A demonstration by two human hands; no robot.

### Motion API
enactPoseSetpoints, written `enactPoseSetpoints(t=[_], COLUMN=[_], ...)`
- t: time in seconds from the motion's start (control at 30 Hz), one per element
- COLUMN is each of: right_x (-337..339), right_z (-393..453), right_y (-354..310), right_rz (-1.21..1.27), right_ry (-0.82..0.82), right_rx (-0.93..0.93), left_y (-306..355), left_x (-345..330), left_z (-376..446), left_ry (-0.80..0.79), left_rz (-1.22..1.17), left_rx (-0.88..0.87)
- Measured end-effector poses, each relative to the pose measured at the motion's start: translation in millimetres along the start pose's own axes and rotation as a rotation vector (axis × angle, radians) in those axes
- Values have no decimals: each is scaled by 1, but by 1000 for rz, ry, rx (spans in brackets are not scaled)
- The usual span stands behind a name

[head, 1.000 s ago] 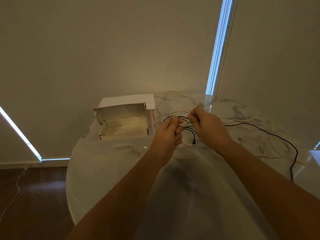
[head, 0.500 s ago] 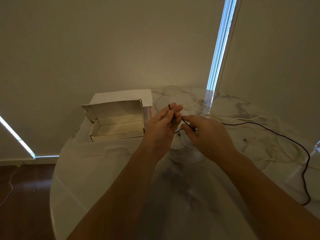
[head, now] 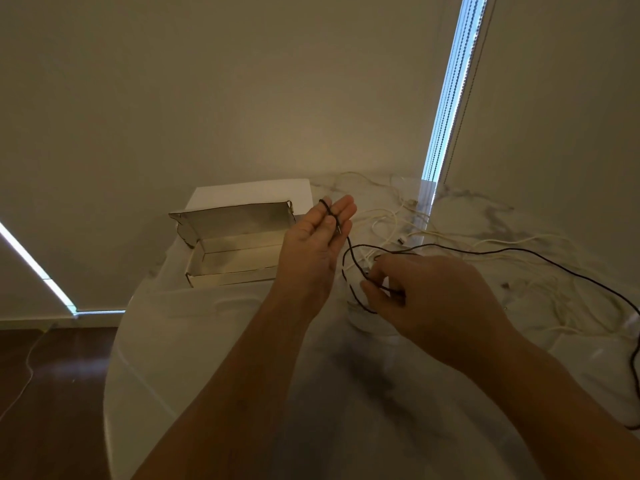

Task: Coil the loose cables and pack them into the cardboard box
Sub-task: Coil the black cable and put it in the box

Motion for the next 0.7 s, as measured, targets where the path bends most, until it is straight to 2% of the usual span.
enactPoseSetpoints(t=[0.07,0.23,0.37,0.7], right_x=[7,16,21,31], right_z=[0,4,9,13], right_y=[-7,-8,7,55], right_rz=[56,163,186,192], right_ry=[25,103,170,362], right_rx=[19,56,6,-237], left_y=[-1,-6,-14,-22], left_x=[1,-6,-15,-38], left_z=[1,-11,-21,-52], left_ry=[4,-72,-137,-272], left_rz=[45,327,504,533], left_rx=[-17,-137,-217,-246])
Point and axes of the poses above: each hand's wrist, its own z-axis towards the middle knuckle, its own x-axis out of the back of the hand, y = z × x, the point moved 5 cm from there along z, towards the middle knuckle, and after that the axes turned 15 degrees about y, right-handed, at the moved point
